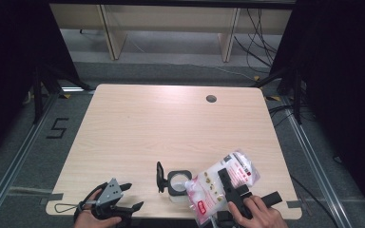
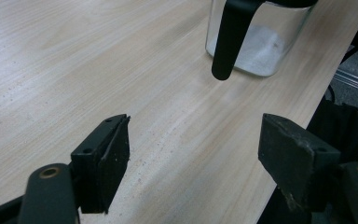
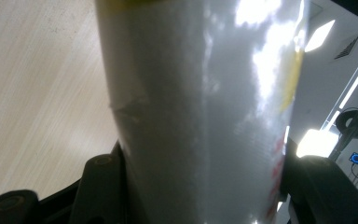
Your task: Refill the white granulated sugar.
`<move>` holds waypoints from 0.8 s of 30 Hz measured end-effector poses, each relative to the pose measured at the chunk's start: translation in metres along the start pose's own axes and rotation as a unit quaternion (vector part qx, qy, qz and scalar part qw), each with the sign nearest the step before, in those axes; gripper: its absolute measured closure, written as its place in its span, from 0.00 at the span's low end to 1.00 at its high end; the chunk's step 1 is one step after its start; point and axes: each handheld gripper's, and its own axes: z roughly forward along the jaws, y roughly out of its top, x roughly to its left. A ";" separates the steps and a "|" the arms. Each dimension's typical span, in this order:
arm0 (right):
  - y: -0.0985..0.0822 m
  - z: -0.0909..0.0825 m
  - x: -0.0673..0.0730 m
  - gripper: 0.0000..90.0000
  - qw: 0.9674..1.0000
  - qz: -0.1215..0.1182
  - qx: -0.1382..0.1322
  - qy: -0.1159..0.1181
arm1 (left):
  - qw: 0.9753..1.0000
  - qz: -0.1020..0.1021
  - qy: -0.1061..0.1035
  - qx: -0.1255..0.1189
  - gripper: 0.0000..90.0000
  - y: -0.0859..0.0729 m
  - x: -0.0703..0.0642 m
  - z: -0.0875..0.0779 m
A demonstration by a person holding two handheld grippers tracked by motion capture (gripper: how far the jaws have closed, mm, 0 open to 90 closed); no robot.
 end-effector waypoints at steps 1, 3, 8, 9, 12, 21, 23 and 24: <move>0.000 0.000 -0.003 0.54 1.000 -0.020 -0.003 -0.001 | 1.000 0.000 -0.001 0.001 0.27 0.000 0.000 0.000; 0.000 0.001 -0.002 0.54 1.000 -0.018 -0.004 -0.001 | 1.000 0.001 -0.001 0.001 0.27 0.000 0.000 0.000; 0.000 0.000 -0.001 0.54 1.000 -0.004 -0.002 0.005 | 1.000 0.001 -0.001 0.000 0.27 0.000 0.000 0.000; 0.000 0.000 -0.001 0.54 1.000 -0.004 0.000 0.001 | 1.000 0.000 -0.001 0.000 0.27 0.000 0.000 0.000; -0.001 0.000 -0.001 0.54 1.000 -0.009 0.000 0.002 | 1.000 0.000 -0.001 0.001 0.27 0.000 0.000 0.000; 0.001 0.001 -0.004 0.54 1.000 -0.024 -0.011 0.002 | 1.000 0.000 -0.001 0.001 0.27 0.000 0.000 0.000; 0.001 0.001 -0.005 0.54 1.000 -0.024 -0.011 0.001 | 1.000 0.001 -0.001 -0.001 0.27 0.000 0.000 0.000; 0.001 0.000 -0.004 0.54 1.000 -0.018 -0.006 0.002 | 1.000 0.001 0.000 -0.001 0.27 0.000 0.000 0.000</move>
